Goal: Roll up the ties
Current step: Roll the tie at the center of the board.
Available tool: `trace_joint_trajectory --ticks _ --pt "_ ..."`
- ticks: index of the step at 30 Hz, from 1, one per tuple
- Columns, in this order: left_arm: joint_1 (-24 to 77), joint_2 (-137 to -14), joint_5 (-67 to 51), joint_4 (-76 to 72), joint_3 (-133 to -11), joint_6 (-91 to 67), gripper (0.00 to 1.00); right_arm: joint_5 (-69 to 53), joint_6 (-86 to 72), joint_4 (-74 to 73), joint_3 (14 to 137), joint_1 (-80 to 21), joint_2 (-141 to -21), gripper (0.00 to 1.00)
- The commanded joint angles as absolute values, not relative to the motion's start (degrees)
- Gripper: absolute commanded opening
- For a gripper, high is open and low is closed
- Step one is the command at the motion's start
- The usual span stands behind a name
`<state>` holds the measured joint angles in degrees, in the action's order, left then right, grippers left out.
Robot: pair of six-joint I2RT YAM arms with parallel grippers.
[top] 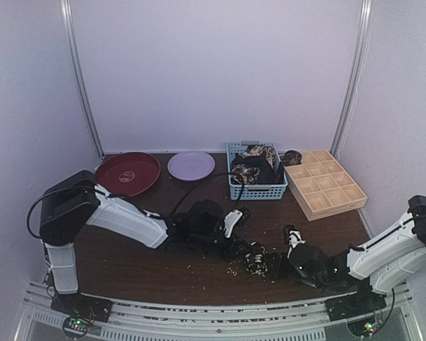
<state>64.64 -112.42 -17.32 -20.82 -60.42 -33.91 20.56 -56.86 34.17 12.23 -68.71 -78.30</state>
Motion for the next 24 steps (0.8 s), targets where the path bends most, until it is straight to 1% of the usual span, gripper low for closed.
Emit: trace_joint_trajectory --ticks 1,5,10,24 --pt "66.0 -114.4 -17.6 -19.0 -63.2 -32.3 0.08 20.2 -56.3 32.3 11.6 -68.6 -78.6 0.28" --pt "66.2 -114.9 -16.8 -17.4 -64.0 -31.8 0.10 21.1 -56.8 31.2 11.7 -68.5 -78.3 0.28" --pt "66.4 -115.2 -16.7 -17.0 -64.6 -31.8 0.12 24.1 -57.8 24.1 12.9 -68.5 -74.9 0.28" --pt "66.5 -115.7 -15.8 -14.9 -66.5 -31.2 0.12 25.3 -59.6 14.6 13.4 -68.6 -63.5 0.36"
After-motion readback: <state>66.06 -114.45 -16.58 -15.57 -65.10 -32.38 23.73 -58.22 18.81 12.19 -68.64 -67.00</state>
